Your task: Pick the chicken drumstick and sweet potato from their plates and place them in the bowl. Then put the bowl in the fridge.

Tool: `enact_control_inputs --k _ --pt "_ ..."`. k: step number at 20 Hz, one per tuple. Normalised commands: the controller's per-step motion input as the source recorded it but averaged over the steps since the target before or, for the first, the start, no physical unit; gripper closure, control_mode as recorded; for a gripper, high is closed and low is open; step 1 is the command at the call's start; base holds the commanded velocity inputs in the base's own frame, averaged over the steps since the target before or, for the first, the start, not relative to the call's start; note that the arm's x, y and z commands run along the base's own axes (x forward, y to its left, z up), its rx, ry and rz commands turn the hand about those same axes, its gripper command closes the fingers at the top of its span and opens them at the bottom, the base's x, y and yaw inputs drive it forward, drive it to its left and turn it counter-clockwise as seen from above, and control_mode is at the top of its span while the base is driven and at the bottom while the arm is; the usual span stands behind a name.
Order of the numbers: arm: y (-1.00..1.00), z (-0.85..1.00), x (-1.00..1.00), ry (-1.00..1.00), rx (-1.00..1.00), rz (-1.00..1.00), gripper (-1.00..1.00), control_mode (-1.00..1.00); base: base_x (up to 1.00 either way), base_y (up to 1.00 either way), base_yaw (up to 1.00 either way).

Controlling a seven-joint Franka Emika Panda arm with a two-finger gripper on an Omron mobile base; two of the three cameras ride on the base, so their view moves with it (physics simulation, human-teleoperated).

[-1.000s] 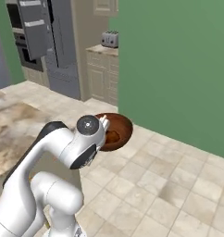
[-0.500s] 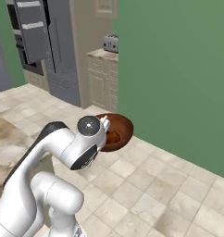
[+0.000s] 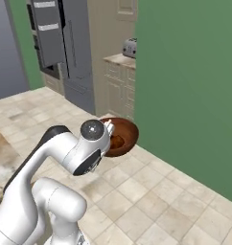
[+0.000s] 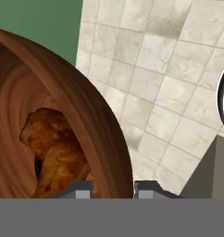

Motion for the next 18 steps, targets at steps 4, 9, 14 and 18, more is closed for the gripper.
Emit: enact_control_inputs --k 4,9,14,18 --pt "0.00 0.00 0.00 0.00 0.00 0.00 1.00 1.00 0.94 0.00 0.27" --pt "0.00 0.00 0.00 0.00 0.00 0.00 1.00 1.00 0.92 -0.20 0.13" --pt "0.00 0.00 0.00 0.00 0.00 0.00 1.00 1.00 0.79 -0.41 0.01" --pt "0.00 0.00 0.00 0.00 0.00 0.00 1.00 1.00 0.54 -0.50 0.00"
